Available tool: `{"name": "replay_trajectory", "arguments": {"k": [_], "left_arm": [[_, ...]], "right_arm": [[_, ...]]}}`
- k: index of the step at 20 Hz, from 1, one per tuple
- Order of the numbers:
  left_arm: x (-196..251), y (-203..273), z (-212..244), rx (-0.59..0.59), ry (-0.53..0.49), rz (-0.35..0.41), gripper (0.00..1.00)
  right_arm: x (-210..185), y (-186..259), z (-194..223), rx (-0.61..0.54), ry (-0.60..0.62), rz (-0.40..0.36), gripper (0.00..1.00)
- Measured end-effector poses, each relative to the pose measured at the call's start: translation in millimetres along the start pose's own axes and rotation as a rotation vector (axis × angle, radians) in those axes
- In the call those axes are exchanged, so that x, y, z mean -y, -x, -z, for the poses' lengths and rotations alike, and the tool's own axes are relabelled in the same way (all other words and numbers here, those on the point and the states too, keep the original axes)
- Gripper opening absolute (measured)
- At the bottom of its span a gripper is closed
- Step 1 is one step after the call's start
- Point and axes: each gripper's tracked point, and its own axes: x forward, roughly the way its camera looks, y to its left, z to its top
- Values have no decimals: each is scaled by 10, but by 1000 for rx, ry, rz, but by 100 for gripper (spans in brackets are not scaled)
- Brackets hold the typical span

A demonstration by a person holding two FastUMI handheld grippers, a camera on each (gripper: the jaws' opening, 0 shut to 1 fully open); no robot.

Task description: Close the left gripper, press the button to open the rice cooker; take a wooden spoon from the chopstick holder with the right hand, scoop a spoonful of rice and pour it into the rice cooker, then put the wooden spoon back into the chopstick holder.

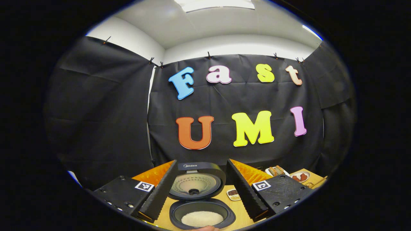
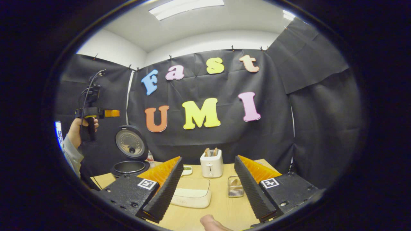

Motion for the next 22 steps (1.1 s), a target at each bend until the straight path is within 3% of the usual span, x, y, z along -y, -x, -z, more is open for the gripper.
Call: {"name": "replay_trajectory", "arguments": {"k": [2,3,6,7,10,13,14,17,18,21,22], "left_arm": [[-150,-326,110,-13,-13,-35,95],[-180,-481,166,-18,6,-32,95],[-338,-866,214,-3,41,-61,95],[-418,-992,207,14,31,-78,95],[-527,-1269,273,19,52,-86,96],[-691,-1516,322,23,63,-115,96],[-733,-1569,358,22,68,-121,96],[-831,-1710,452,5,79,-146,100],[-815,-1729,510,-9,82,-141,95],[-750,-1724,682,-68,64,-131,94],[-745,-1727,756,-100,52,-129,93]], "right_arm": [[19,-33,57,-11,3,-2,96],[35,-65,75,-13,7,0,100],[-15,-137,188,-28,-3,-22,96],[-33,-172,234,-38,-4,-30,100],[-74,-258,382,-69,19,-45,96],[-116,-324,479,-82,37,-59,100],[-117,-341,511,-86,37,-62,96],[-116,-382,538,-81,-10,-61,100],[-117,-378,539,-76,-20,-62,100],[-83,-391,546,-70,-36,-55,100],[-86,-376,557,-73,-36,-56,96]]}}
